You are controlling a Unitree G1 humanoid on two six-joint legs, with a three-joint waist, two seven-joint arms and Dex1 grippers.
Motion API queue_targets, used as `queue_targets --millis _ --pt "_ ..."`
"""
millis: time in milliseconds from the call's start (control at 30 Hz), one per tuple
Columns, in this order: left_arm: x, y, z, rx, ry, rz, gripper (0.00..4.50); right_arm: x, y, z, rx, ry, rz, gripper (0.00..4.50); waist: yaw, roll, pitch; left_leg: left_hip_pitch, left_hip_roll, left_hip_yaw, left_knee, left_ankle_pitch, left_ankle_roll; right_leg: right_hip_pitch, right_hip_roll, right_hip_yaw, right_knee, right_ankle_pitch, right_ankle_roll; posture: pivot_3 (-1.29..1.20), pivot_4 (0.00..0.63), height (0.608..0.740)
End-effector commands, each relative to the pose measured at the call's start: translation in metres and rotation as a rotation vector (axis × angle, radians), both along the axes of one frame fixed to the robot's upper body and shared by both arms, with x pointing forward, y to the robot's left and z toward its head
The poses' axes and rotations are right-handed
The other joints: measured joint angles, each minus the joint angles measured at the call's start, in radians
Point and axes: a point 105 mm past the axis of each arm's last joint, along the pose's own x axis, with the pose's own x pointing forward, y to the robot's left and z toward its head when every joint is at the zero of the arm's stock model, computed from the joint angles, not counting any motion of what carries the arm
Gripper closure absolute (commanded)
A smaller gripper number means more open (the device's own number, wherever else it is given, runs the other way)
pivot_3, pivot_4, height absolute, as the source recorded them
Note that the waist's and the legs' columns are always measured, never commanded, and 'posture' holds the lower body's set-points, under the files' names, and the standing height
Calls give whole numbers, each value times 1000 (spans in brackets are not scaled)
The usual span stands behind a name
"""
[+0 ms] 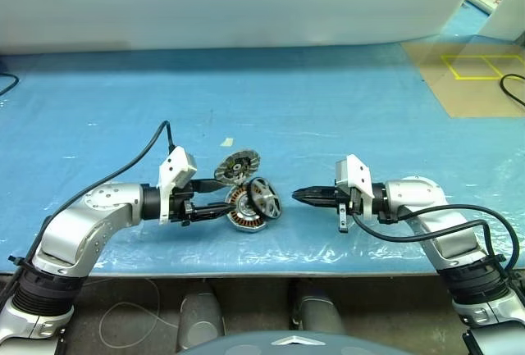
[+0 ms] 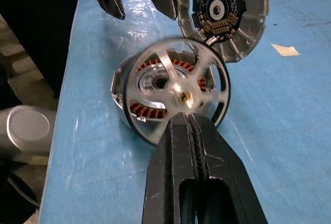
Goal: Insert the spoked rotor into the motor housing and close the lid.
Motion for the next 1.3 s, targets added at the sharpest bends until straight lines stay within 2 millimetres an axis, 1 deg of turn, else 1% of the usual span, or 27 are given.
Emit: queue_targets --millis 33,233,433,567,733,900,1033,1133,1200,1300 --pt "-1 -4 14 -43 -54 -35 1370 -3 5 7 66 -20 12 4500 0 0 0 0 0 0 0 0 0 0 0 0 0 0 0 0 150 740" --pt "-2 -3 8 -51 -40 -37 1370 -5 12 0 83 -30 8 4500 0 0 0 0 0 0 0 0 0 0 0 0 0 0 0 0 150 740" --pt "1 1 4 -61 -50 -25 1370 2 10 4 65 -54 -16 4500 0 0 0 0 0 0 0 0 0 0 0 0 0 0 0 0 150 740" --pt "0 2 3 -86 -46 -23 1370 7 9 5 59 -68 -43 4500 0 0 0 0 0 0 0 0 0 0 0 0 0 0 0 0 150 740" --pt "-2 8 4 -101 -48 -13 1370 14 6 11 85 -58 -76 4500 0 0 0 0 0 0 0 0 0 0 0 0 0 0 0 0 150 740" --pt "7 16 18 -156 -90 29 1370 21 6 11 89 -52 -109 4500 0 0 0 0 0 0 0 0 0 0 0 0 1 0 0 0 150 740" --pt "21 25 40 -190 -163 80 1370 30 6 6 60 -62 -153 4500 1 0 0 0 0 0 0 0 0 0 0 0 1 0 0 0 150 740" --pt "30 30 52 -201 -216 118 1370 38 5 2 26 -87 -194 4500 0 0 0 0 0 0 1 0 0 0 0 0 1 0 0 0 150 740" --pt "38 32 61 -219 -256 146 1370 53 2 2 1 -122 -266 4500 0 0 0 0 0 0 1 0 0 0 0 0 1 0 0 0 150 740" --pt "44 32 67 -222 -291 167 1370 69 2 4 3 -145 -345 4500 -4 0 0 0 0 0 1 0 -1 0 0 0 1 0 0 0 150 740"
